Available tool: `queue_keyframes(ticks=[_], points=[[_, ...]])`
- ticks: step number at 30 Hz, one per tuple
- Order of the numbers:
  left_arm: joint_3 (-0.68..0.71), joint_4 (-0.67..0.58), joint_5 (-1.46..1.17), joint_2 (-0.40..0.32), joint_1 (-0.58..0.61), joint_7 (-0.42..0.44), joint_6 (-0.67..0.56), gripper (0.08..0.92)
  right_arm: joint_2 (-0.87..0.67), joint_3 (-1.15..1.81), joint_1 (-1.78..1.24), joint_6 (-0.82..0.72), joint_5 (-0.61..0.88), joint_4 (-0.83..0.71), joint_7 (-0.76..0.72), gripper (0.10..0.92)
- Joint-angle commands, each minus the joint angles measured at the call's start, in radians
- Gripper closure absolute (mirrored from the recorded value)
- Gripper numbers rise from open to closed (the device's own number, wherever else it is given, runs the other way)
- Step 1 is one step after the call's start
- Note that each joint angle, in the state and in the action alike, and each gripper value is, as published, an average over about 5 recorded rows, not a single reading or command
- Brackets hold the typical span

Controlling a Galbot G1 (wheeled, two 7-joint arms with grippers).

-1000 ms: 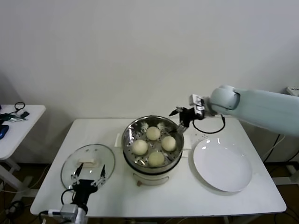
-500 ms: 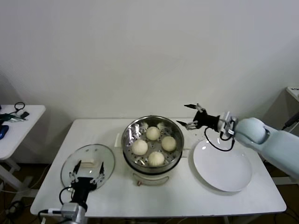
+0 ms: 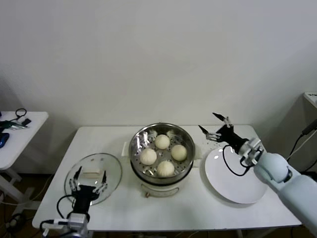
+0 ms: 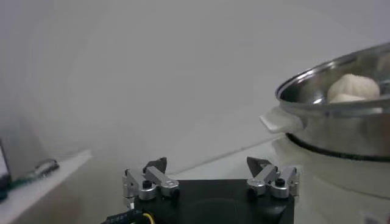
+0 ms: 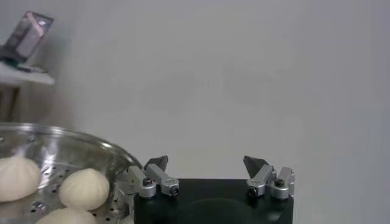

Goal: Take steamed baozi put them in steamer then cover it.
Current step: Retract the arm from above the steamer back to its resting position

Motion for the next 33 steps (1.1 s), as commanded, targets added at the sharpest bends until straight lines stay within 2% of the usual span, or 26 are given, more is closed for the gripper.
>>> queue_keyframes(ticks=[1, 6, 9, 18, 23, 33], points=[[-0.017, 0.033, 0.446, 0.026, -0.005, -0.037, -0.016, 0.177, 0.231, 0.465, -0.396, -0.018, -0.067, 0.057, 0.035, 0.203], [-0.019, 0.078, 0.750, 0.068, -0.004, -0.088, -0.026, 0.177, 0.315, 0.557, -0.474, -0.035, -0.077, 0.070, -0.027, 0.203], [-0.004, 0.104, 0.876, 0.100, -0.008, -0.090, -0.013, 0.177, 0.348, 0.587, -0.505, -0.035, -0.079, 0.061, -0.041, 0.203], [0.038, 0.210, 1.248, 0.124, -0.070, 0.031, 0.019, 0.177, 0.389, 0.593, -0.533, -0.032, -0.120, 0.038, -0.047, 0.203], [0.055, 0.296, 1.305, 0.123, -0.116, 0.056, 0.018, 0.177, 0.400, 0.579, -0.522, -0.030, -0.113, 0.015, -0.053, 0.203], [0.050, 0.429, 1.291, 0.118, -0.213, -0.005, 0.021, 0.177, 0.427, 0.577, -0.484, -0.035, -0.107, -0.007, -0.060, 0.203]])
